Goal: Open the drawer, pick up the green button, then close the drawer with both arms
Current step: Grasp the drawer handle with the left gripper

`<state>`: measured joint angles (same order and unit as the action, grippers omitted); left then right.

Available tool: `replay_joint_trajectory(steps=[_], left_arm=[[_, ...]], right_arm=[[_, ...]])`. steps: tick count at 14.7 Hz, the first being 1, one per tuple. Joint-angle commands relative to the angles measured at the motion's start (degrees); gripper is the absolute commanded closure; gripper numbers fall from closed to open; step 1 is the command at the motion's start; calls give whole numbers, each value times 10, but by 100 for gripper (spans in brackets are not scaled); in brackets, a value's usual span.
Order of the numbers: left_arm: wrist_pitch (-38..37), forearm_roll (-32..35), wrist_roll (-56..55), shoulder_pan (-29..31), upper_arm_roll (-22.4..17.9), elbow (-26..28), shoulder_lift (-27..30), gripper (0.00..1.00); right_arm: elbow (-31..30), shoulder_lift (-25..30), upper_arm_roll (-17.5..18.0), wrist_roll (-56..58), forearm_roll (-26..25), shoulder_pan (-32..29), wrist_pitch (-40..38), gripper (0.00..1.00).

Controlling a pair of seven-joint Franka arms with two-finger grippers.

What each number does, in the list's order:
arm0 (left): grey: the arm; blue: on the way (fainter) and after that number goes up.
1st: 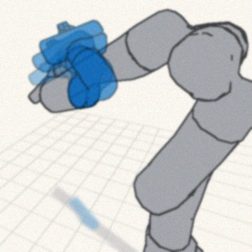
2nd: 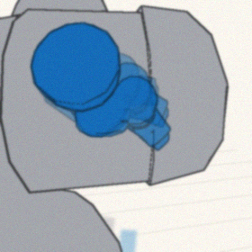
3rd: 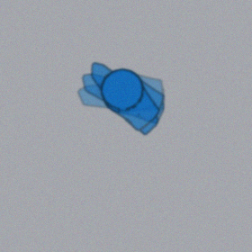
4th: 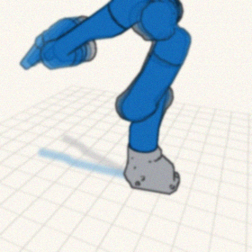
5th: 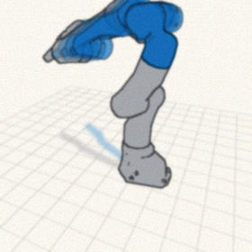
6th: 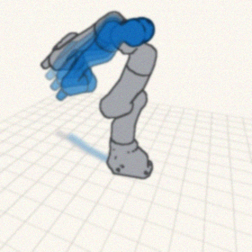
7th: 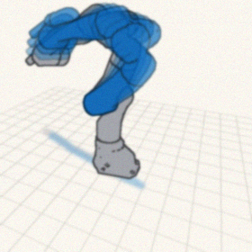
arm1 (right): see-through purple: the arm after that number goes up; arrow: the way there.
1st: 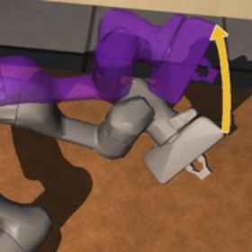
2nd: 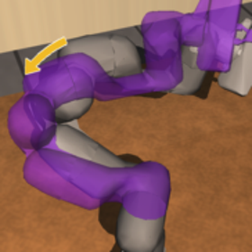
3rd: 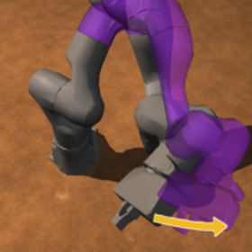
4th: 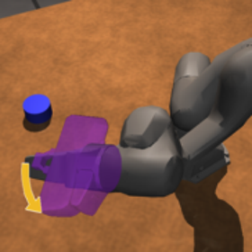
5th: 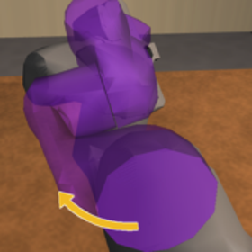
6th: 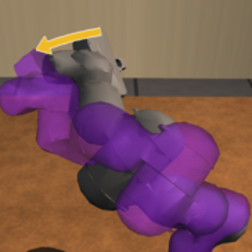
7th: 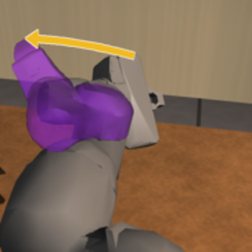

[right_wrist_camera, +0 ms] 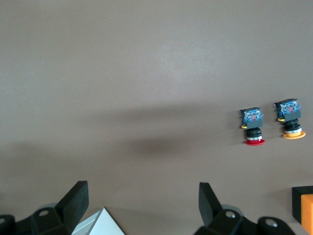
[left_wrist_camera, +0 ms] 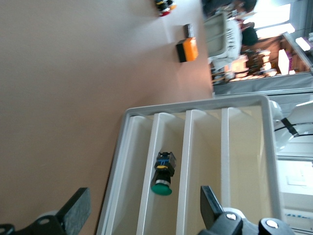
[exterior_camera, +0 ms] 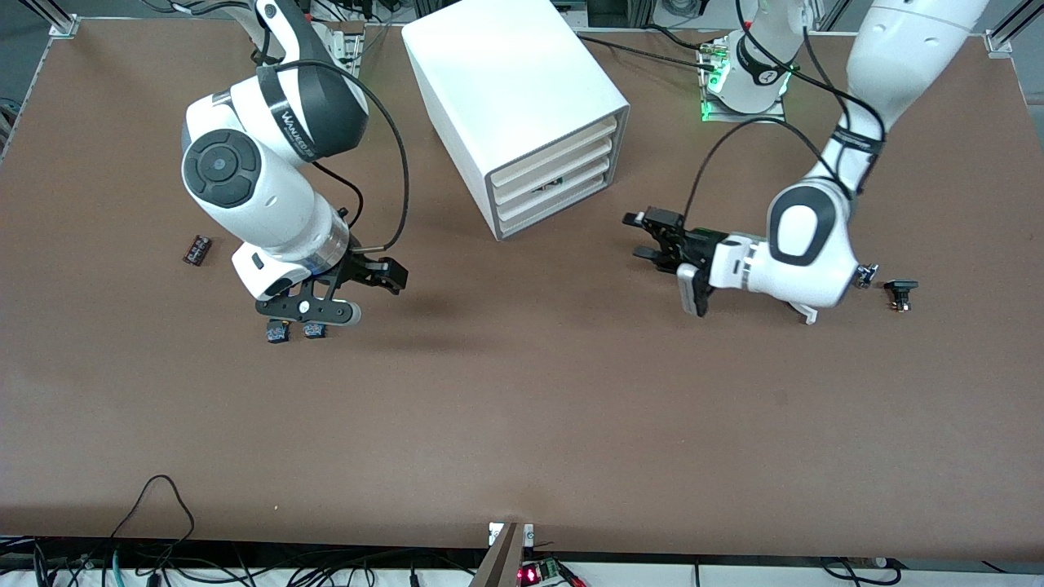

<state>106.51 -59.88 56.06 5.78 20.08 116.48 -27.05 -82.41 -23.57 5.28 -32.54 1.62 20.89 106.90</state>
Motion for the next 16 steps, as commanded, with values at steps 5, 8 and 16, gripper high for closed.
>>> replay_joint_trajectory(steps=[5,8,16], left_arm=[[23,-79,92,-12,25,83,-43,22],[35,-86,108,-31,25,96,-59,27],[37,-149,184,-55,32,130,-90,71]], right_arm=[[11,-10,-3,-60,0,21,21,0],[19,-14,-4,-111,0,35,38,0],[70,-34,-4,-232,0,53,51,0]])
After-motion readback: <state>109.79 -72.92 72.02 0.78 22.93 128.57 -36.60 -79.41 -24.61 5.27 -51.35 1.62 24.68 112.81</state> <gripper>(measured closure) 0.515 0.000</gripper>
